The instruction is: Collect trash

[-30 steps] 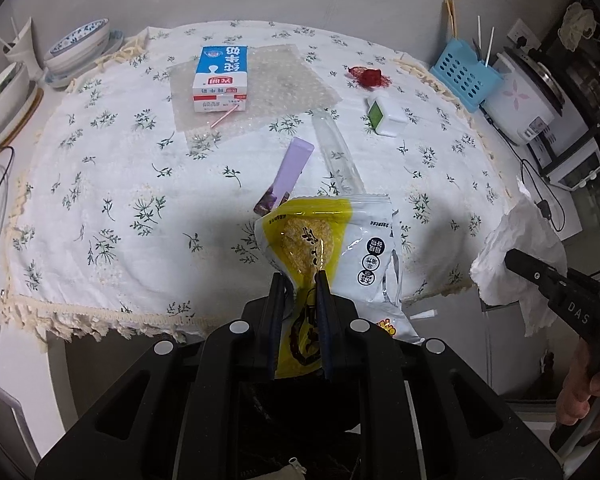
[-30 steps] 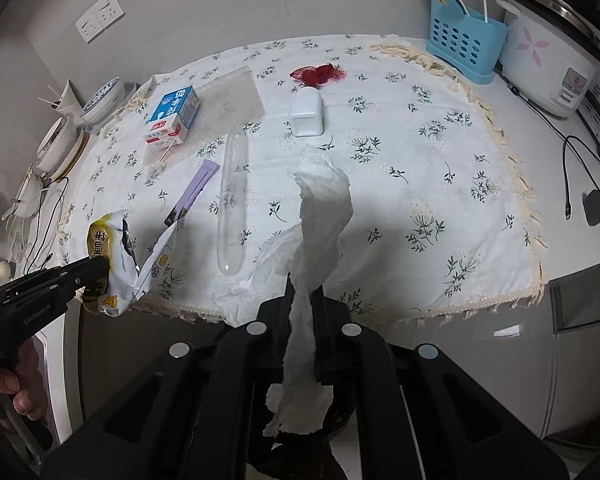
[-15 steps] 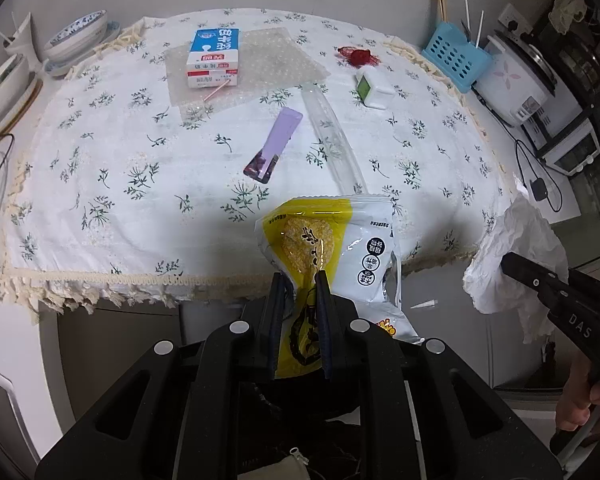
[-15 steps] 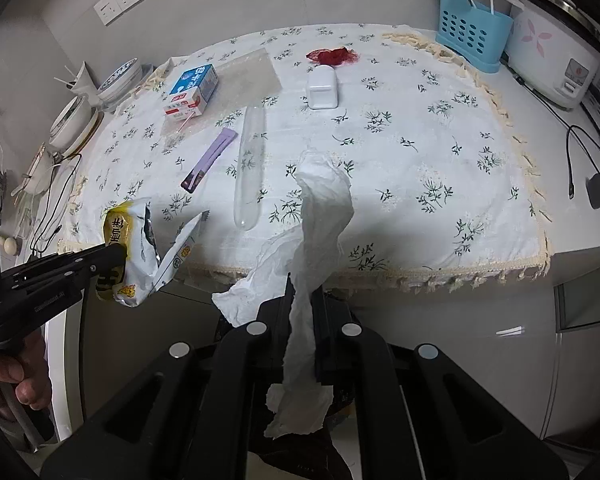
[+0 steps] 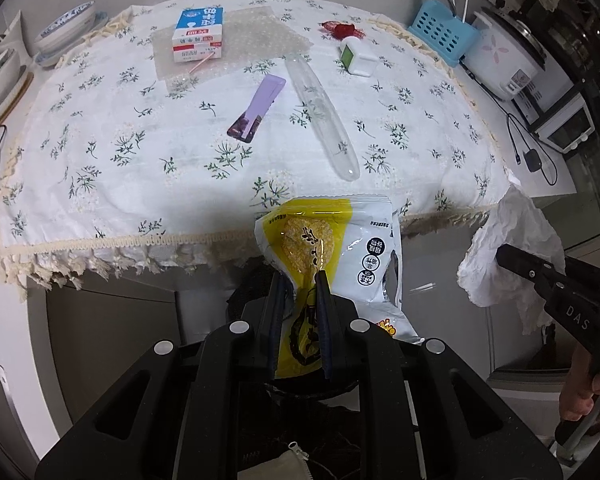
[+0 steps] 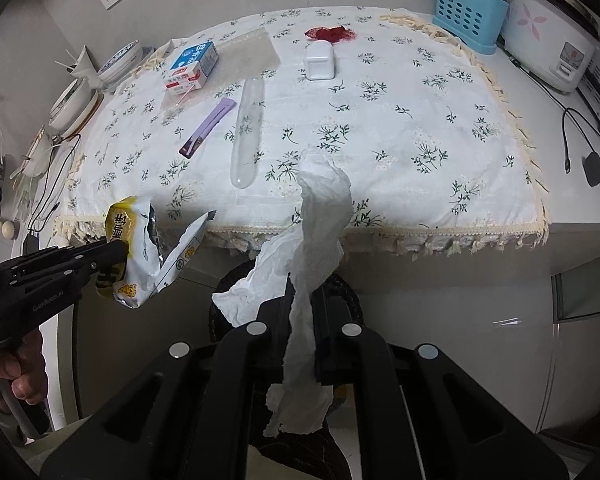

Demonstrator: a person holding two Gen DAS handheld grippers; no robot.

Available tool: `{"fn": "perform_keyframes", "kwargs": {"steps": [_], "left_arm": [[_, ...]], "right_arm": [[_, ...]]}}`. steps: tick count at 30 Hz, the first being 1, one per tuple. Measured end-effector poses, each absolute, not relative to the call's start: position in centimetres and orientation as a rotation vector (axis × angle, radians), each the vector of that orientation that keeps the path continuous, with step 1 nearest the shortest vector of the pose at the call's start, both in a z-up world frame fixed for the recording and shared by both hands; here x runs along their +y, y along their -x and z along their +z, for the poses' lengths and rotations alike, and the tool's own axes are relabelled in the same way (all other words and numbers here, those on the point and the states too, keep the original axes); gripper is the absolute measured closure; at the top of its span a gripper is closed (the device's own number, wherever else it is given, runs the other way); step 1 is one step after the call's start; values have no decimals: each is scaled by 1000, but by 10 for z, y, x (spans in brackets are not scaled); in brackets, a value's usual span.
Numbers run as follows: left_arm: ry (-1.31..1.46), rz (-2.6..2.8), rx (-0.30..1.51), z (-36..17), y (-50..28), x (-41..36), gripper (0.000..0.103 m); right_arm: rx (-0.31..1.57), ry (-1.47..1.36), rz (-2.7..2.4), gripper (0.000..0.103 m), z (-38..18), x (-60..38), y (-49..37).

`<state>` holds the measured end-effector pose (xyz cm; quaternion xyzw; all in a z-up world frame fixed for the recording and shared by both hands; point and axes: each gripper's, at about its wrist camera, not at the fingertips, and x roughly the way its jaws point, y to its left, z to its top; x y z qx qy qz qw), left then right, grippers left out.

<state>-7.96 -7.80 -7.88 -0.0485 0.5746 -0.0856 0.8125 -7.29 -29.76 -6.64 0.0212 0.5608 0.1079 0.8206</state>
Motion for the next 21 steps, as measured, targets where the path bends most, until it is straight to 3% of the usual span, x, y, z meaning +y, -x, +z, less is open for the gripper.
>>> {"fn": "perform_keyframes", "kwargs": {"steps": [21], "left_arm": [[110, -147, 1327, -153, 111, -79, 89]], "right_arm": [[1280, -38, 205, 98, -134, -305, 95]]}}
